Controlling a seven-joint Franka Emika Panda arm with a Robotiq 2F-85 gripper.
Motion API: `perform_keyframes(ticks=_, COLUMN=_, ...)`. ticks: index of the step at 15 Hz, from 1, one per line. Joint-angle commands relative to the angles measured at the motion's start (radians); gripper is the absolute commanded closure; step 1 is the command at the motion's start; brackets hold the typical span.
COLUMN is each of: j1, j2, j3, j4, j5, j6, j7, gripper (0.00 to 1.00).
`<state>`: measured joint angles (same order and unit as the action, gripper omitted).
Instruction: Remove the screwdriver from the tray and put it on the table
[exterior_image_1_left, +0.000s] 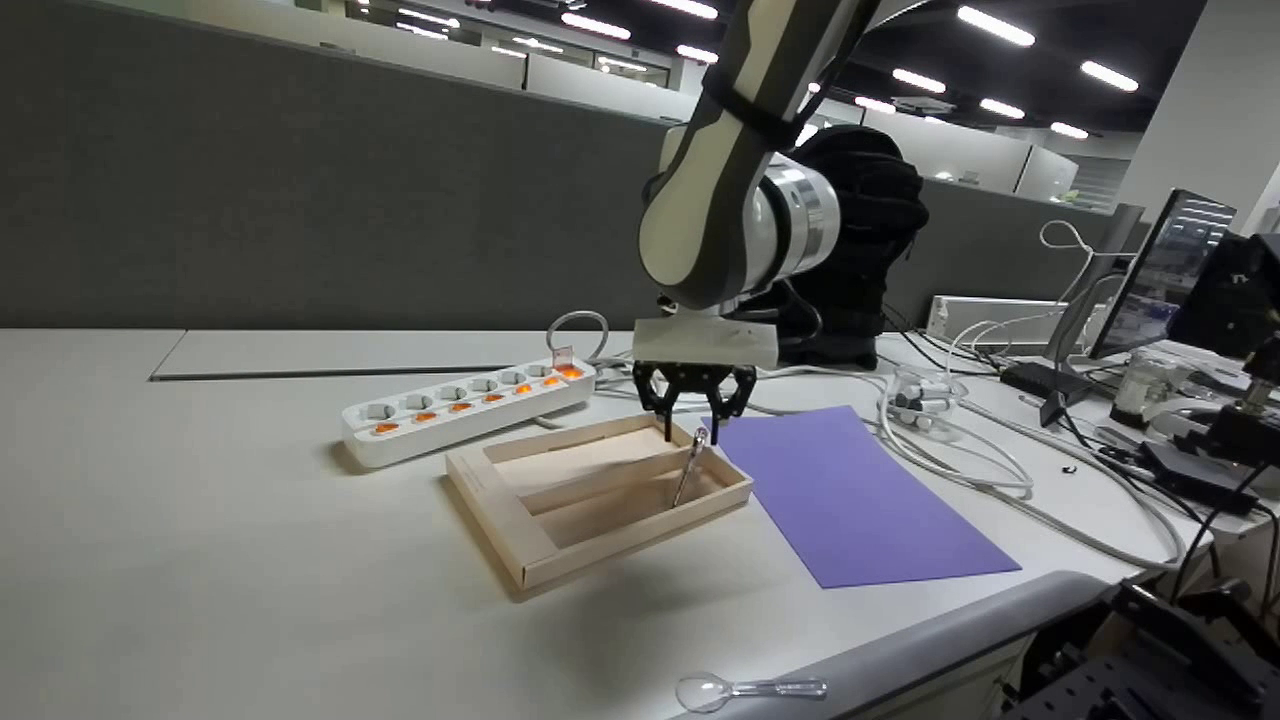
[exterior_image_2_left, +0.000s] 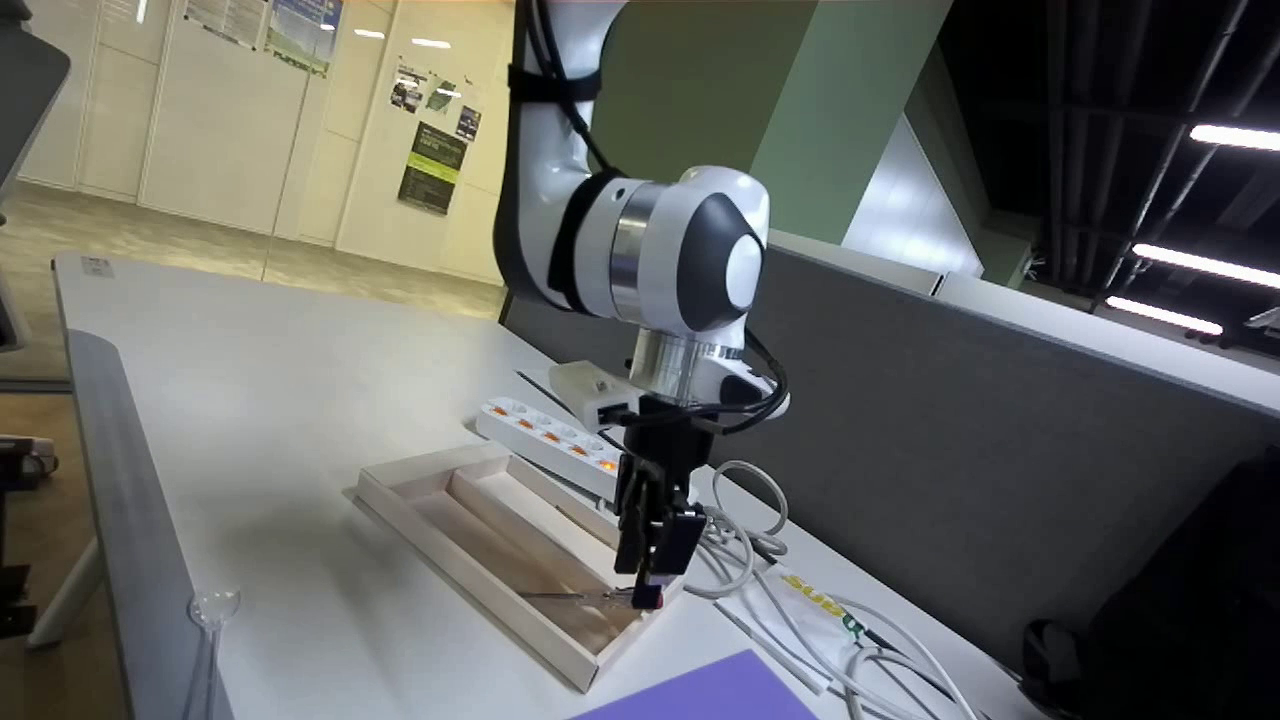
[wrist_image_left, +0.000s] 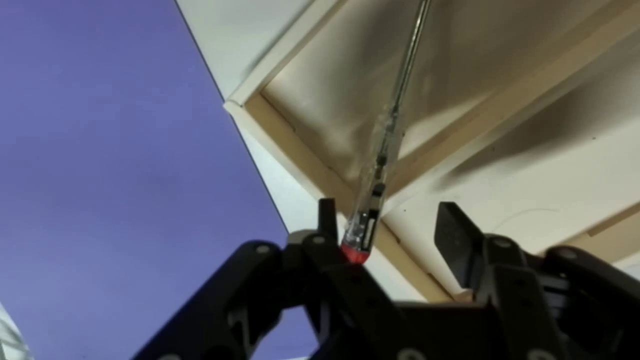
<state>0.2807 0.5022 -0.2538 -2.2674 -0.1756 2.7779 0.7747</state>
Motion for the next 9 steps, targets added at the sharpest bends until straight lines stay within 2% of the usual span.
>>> perform_keyframes(ticks=1, j1=0.025, j2=-0.029, j3=-0.037, j4=-0.038, j5=0.008, j6=0.006, j7=0.065, gripper=0.75)
perform_keyframes(ticks=4, j1=0.02, j2=-0.029, j3=-0.046, j4=-0.045, j5=0.019, j6=0.007, j7=0.076, gripper=0.95)
perform_keyframes(ticks=5, j1=0.022, j2=-0.034, j3=-0.051, j4=-0.049, j5=0.021, j6=0.009, j7=0.077, gripper=0.99)
perform_keyframes(ticks=9, j1=0.037, j2=-0.079, j3=-0.077, j4=-0.076, j5=0.007, j6=0.023, j7=0.102, gripper=0.96)
